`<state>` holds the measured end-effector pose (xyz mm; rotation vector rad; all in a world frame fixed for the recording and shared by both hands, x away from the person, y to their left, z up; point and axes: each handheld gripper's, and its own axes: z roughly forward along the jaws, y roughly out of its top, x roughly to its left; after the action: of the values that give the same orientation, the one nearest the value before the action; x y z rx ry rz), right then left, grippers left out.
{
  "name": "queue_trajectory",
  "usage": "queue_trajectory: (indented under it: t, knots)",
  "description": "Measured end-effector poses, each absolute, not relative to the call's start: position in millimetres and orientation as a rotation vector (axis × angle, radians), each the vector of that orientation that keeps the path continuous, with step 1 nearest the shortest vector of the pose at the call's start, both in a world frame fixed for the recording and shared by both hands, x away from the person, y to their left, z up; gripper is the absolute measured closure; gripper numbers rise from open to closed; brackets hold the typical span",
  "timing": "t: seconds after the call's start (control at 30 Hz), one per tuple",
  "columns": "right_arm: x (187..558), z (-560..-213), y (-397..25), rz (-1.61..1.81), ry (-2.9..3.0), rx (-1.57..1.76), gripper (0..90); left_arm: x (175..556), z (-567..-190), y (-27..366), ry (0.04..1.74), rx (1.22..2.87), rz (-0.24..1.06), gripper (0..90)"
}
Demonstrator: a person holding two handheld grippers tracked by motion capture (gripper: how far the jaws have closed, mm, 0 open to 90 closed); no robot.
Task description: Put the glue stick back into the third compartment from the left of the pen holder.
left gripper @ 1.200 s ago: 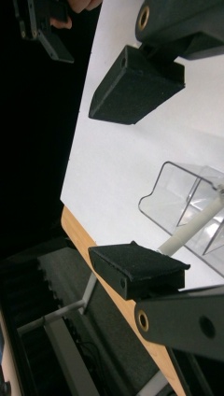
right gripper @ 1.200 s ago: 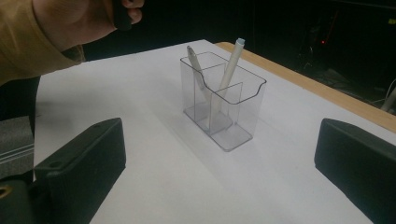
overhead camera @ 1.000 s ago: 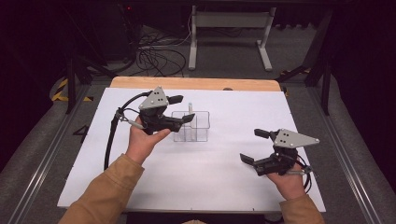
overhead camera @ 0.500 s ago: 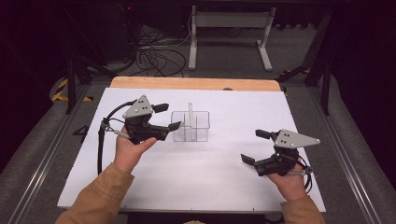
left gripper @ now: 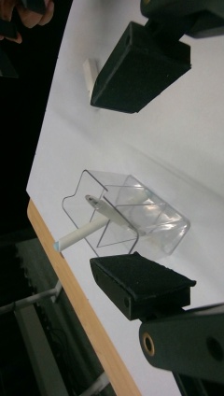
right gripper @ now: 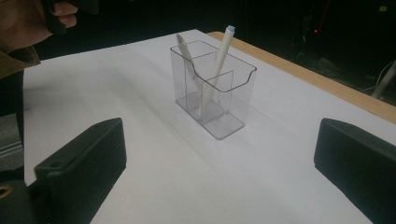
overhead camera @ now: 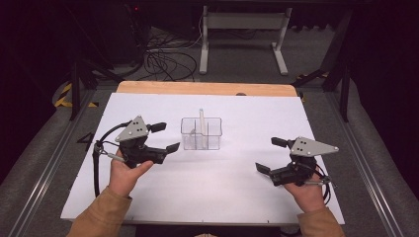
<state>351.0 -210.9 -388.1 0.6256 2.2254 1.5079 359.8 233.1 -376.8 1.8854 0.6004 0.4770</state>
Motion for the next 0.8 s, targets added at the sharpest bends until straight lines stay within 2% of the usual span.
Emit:
queue_trajectory:
  t: [0.4, 0.53, 0.8]
  knots:
    - [353.1, -386.9, -212.5, 1.524, 2.267, 0.635, 3.7, 351.0, -383.9, 245.6, 0.645, 1.889, 0.455, 15.7]
    - [354.0, -386.9, -211.9, 1.487, 2.289, 0.651, 6.0, 348.0, -382.9, 246.5, 0.654, 1.908, 0.488, 13.8]
    - [354.5, -387.3, -209.5, 1.403, 2.324, 0.671, 10.8, 348.1, -383.5, 250.8, 0.659, 1.912, 0.457, 9.1]
